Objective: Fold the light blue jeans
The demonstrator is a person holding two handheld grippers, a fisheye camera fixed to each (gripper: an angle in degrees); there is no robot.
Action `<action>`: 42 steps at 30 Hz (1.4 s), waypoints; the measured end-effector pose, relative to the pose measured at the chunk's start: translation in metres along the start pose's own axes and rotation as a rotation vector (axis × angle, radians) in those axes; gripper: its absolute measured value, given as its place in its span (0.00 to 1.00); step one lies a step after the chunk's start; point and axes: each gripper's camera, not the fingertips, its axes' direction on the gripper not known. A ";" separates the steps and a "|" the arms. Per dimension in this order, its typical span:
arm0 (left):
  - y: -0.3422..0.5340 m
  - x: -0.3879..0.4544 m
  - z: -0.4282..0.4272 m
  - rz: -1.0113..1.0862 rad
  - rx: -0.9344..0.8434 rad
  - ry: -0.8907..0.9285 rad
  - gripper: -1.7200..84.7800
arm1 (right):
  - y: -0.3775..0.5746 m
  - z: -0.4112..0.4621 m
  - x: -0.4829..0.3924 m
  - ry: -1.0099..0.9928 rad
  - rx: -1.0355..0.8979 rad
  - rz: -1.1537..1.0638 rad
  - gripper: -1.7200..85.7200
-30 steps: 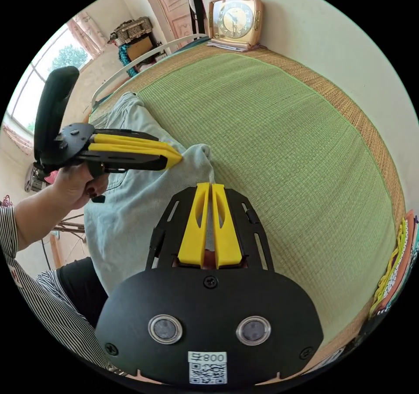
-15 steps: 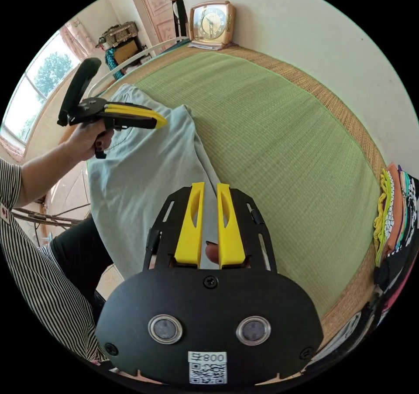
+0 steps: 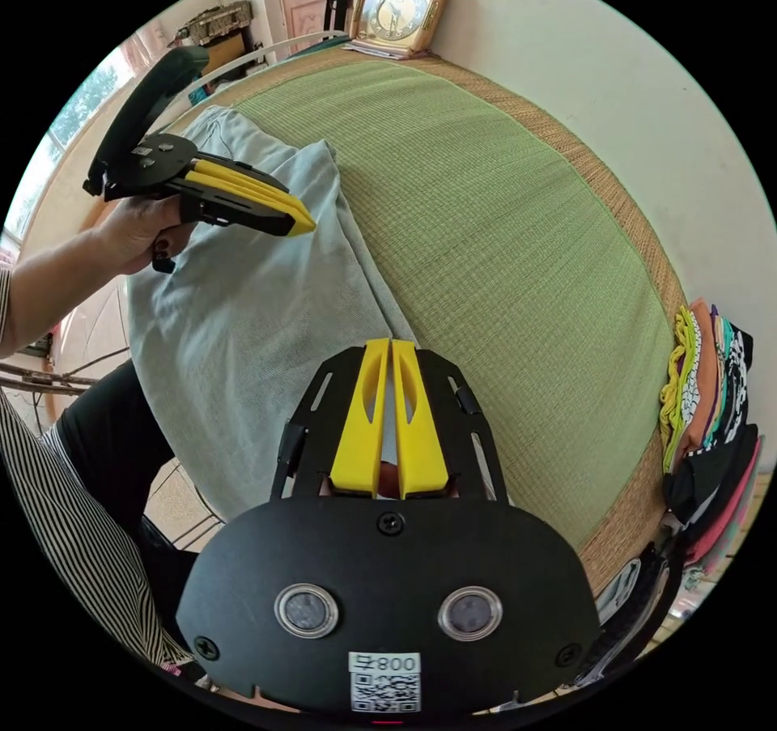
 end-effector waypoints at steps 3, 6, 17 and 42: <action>-0.008 0.007 0.003 0.022 0.013 -0.021 0.02 | 0.004 -0.009 0.003 0.013 0.025 0.014 0.02; -0.016 0.009 0.018 0.014 -0.010 -0.040 0.02 | 0.004 0.010 0.007 0.025 -0.020 0.039 0.02; -0.031 0.018 0.035 0.002 -0.024 0.002 0.02 | 0.018 0.015 0.016 -0.007 -0.013 0.131 0.03; -0.059 0.132 0.069 0.123 -0.087 -0.010 0.04 | 0.158 -0.034 0.046 0.111 -0.036 0.390 0.06</action>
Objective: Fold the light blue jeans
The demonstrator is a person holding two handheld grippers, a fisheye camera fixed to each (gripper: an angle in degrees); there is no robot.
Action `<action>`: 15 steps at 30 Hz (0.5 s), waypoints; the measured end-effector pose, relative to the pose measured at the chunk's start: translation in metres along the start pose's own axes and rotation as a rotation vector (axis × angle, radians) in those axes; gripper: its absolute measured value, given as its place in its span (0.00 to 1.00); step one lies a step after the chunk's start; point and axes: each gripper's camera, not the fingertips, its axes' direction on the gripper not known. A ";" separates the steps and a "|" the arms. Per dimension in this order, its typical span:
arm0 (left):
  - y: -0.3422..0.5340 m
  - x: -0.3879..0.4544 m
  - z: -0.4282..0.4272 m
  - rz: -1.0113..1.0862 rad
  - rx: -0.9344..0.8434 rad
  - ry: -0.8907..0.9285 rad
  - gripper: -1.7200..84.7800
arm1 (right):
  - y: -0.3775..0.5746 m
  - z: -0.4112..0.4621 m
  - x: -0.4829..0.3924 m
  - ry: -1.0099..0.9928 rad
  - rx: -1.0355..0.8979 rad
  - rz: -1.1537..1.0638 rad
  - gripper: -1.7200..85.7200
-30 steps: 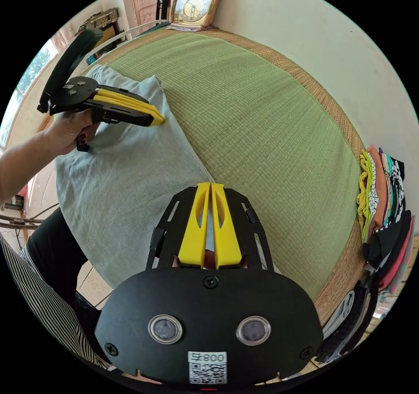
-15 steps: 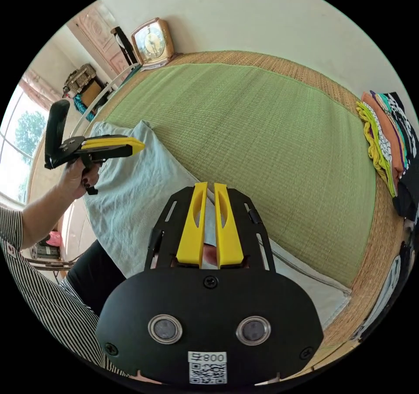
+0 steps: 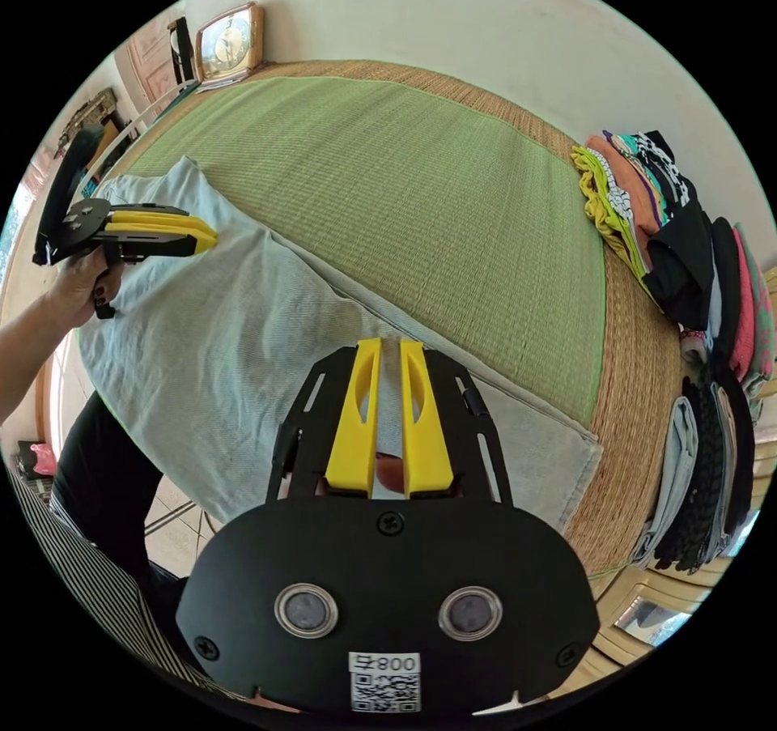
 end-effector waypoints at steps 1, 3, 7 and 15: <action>-0.002 0.003 0.000 0.002 -0.003 -0.003 0.04 | 0.002 -0.001 0.000 0.002 0.003 0.007 0.05; -0.005 0.008 -0.001 -0.002 0.004 -0.007 0.03 | 0.008 -0.010 0.005 -0.010 0.023 0.024 0.03; -0.015 0.024 -0.012 -0.005 0.075 0.036 0.03 | 0.019 -0.037 0.018 -0.032 0.109 0.075 0.02; -0.055 0.074 0.020 0.114 0.031 0.071 0.04 | 0.030 -0.013 0.024 -0.062 0.069 0.136 0.02</action>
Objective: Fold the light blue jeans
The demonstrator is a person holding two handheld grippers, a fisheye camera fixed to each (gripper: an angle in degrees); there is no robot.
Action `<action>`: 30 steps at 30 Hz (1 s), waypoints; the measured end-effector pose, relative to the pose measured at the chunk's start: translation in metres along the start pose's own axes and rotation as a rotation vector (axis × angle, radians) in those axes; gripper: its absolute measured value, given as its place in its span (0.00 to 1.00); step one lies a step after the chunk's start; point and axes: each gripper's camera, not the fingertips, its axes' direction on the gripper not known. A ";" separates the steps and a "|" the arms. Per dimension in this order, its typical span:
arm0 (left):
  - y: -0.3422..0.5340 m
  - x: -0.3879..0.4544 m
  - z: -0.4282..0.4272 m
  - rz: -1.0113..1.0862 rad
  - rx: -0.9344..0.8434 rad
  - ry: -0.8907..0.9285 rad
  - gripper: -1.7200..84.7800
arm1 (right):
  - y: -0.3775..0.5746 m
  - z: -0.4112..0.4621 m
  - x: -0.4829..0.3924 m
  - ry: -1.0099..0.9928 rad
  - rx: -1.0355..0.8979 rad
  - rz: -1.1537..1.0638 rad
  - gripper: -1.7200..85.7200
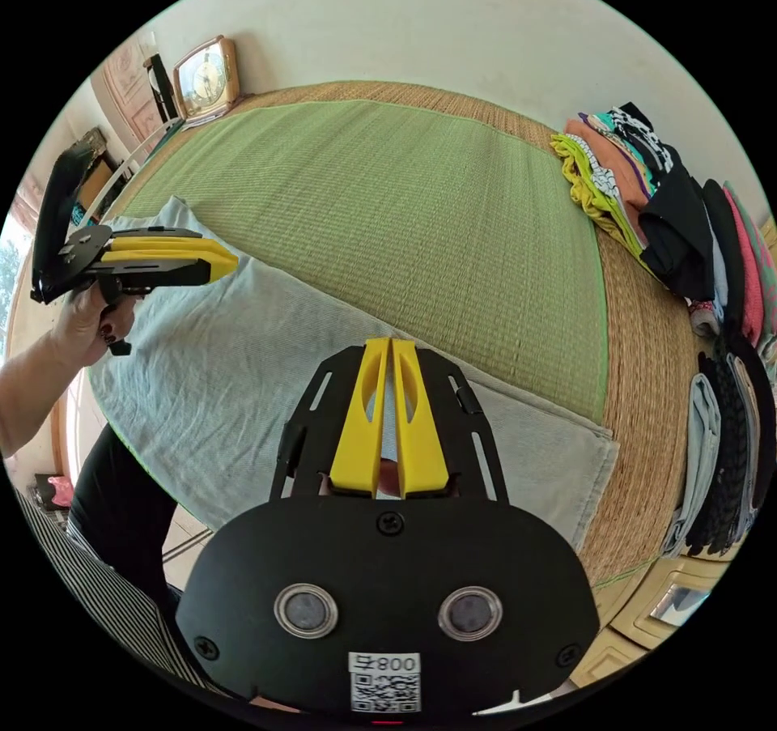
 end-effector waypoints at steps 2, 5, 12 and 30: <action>-0.006 0.010 0.009 0.020 -0.016 -0.040 0.04 | 0.004 -0.006 0.003 -0.010 0.005 0.014 0.03; -0.011 0.018 0.006 -0.004 -0.005 0.001 0.05 | 0.023 -0.028 0.015 0.021 0.056 0.051 0.04; -0.041 0.073 0.019 0.116 0.013 0.074 0.06 | 0.072 -0.034 0.064 0.122 0.012 0.179 0.09; -0.092 0.120 0.052 0.103 -0.025 -0.014 0.02 | 0.104 -0.036 0.094 0.033 0.057 0.271 0.02</action>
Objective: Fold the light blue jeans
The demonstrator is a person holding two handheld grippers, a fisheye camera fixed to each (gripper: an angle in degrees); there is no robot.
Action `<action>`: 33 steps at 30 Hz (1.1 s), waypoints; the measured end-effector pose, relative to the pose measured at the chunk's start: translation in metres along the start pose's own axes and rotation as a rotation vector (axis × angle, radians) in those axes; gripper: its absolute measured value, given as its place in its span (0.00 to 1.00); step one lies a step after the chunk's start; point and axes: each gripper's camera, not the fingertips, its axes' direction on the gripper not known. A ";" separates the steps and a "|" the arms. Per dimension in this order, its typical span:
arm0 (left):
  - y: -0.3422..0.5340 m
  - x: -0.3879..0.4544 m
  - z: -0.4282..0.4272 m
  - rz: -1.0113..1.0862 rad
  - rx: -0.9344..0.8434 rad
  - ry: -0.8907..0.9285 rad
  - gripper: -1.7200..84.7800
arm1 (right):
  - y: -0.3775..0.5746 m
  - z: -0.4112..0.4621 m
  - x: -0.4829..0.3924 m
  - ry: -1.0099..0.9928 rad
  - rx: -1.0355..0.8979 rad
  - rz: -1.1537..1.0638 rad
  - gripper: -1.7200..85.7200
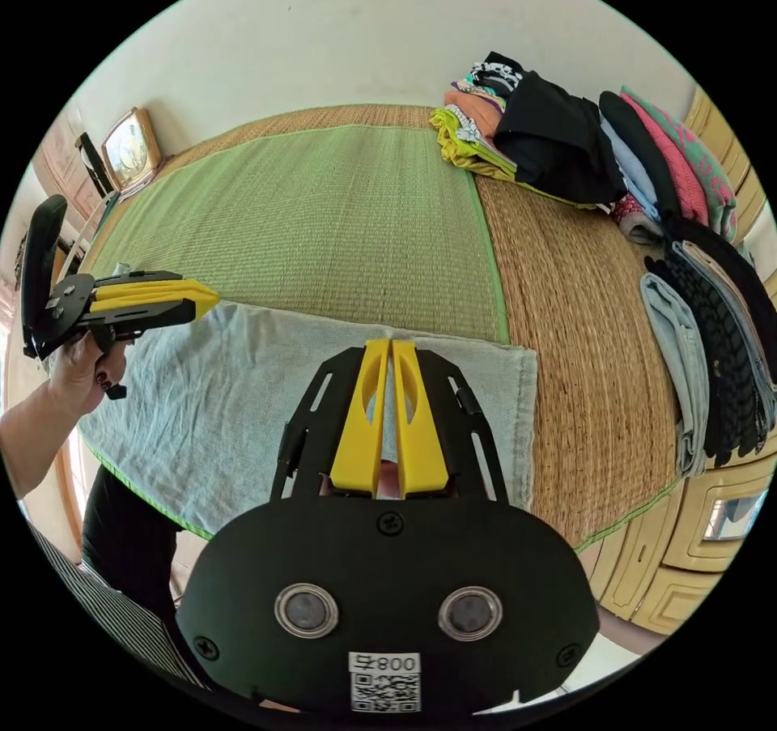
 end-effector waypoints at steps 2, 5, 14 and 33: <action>-0.002 0.003 0.004 -0.011 -0.007 0.009 0.03 | 0.003 -0.005 0.006 -0.027 0.004 0.017 0.02; -0.006 0.013 -0.002 0.001 0.034 0.062 0.04 | 0.011 -0.020 0.011 -0.016 0.030 0.017 0.03; -0.033 0.056 0.029 0.106 -0.039 0.053 0.05 | 0.024 -0.032 0.057 0.115 0.053 0.127 0.08; -0.050 0.071 0.017 0.081 -0.022 0.037 0.04 | 0.023 -0.029 0.091 0.028 0.018 0.185 0.02</action>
